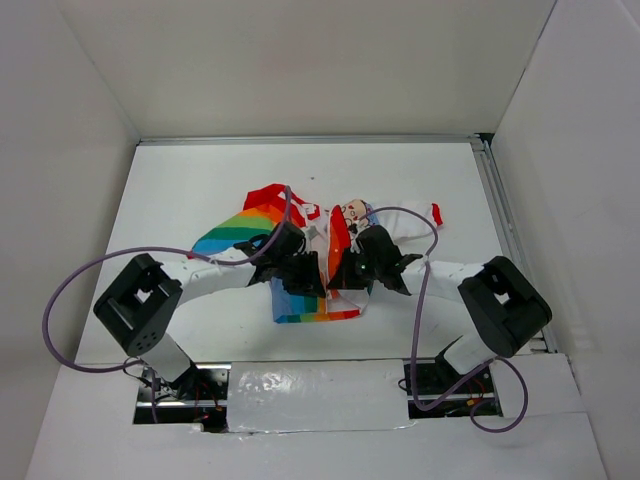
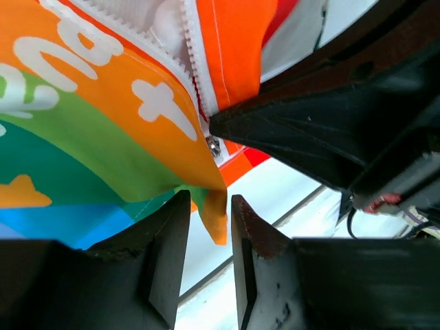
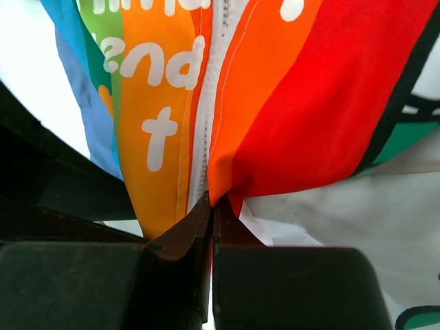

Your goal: Zip up the jacket

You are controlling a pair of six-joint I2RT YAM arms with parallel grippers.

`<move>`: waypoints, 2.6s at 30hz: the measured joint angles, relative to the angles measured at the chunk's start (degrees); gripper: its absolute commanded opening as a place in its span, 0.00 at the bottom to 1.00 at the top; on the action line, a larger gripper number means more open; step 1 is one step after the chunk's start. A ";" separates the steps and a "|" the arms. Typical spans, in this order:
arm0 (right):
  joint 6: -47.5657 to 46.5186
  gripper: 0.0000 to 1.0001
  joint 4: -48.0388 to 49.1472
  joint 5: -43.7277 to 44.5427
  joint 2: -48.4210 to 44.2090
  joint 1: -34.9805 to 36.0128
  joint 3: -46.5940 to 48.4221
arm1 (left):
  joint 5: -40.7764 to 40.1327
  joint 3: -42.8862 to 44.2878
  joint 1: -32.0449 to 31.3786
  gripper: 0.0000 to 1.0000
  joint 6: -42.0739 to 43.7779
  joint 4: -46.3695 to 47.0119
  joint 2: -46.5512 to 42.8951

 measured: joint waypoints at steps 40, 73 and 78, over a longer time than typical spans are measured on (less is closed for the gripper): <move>-0.04 0.00 -0.15 0.02 0.17 0.31 0.42 | -3.37 1.60 -3.89 0.00 0.39 -3.76 2.32; -1.20 0.00 5.05 -8.39 -33.86 -2.60 -7.23 | -7.10 0.55 -1.55 0.00 -3.06 3.52 -25.14; -1.09 0.00 4.52 -7.56 -34.88 -2.60 -7.13 | -6.03 0.13 -1.55 0.00 -3.06 4.17 -25.44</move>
